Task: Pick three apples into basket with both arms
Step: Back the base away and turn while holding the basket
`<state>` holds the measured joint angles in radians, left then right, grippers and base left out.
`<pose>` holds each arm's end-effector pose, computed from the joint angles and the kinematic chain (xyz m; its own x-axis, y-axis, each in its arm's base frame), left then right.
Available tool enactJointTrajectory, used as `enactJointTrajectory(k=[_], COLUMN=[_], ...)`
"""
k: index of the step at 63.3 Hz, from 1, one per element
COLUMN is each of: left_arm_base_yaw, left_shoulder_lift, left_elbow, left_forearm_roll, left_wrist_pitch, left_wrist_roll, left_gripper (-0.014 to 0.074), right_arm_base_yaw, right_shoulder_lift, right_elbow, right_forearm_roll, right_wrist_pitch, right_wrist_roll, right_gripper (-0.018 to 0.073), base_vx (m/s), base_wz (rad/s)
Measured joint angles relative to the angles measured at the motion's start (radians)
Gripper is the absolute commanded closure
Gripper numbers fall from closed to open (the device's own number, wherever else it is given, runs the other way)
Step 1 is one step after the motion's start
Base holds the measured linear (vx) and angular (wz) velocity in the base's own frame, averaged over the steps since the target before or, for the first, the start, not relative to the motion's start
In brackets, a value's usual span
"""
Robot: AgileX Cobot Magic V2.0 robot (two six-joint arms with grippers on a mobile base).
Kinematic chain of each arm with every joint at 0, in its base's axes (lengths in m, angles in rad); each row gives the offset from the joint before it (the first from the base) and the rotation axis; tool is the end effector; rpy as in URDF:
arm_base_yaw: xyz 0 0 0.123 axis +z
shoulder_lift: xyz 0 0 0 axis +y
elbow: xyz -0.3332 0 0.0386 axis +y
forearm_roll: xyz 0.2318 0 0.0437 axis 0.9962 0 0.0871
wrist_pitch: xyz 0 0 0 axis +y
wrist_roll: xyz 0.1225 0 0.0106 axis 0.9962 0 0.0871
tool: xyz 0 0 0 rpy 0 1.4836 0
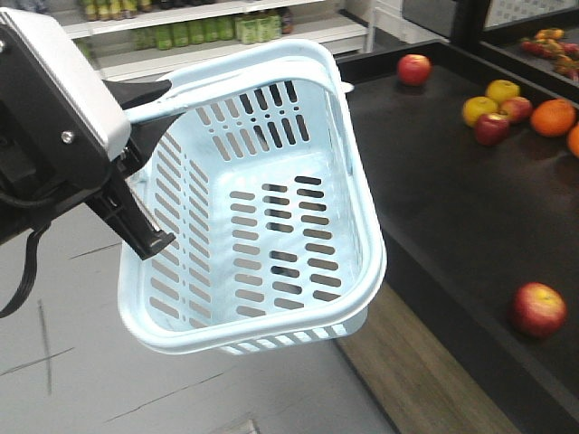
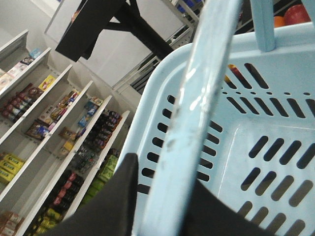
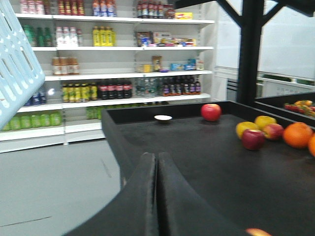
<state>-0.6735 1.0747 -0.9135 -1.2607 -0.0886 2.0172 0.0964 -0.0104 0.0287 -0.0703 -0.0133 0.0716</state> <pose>0.1889 -0.1377 0.4346 0.3553 0.5926 -0.7229 0.4289 0.5839 0.6893 0.0214 0.0022 0.2076 0.0816 0.0092 -0.9966 -0.0973 0.9953 0.0012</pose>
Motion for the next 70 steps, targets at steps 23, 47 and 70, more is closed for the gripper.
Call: enactJointTrajectory(k=[23, 47, 70], left_arm_base_yaw=[0.000, 0.000, 0.000], left_shoulder_lift=[0.000, 0.000, 0.000], left_elbow=[0.000, 0.000, 0.000], left_forearm_roll=[0.000, 0.000, 0.000], left_wrist_pitch=[0.000, 0.000, 0.000], left_wrist_roll=[0.000, 0.000, 0.000], left_gripper=[0.0603, 0.0603, 0.0603], right_arm_base_yaw=[0.000, 0.000, 0.000], right_shoulder_lift=[0.000, 0.000, 0.000], right_elbow=[0.000, 0.000, 0.000], right_forearm_roll=[0.000, 0.000, 0.000], right_wrist_pitch=[0.000, 0.000, 0.000], right_wrist_roll=[0.000, 0.000, 0.000], right_gripper=[0.0568, 0.0568, 0.0568], base_vx=[-0.03, 0.03, 0.06], base_wz=[0.34, 0.21, 0.15])
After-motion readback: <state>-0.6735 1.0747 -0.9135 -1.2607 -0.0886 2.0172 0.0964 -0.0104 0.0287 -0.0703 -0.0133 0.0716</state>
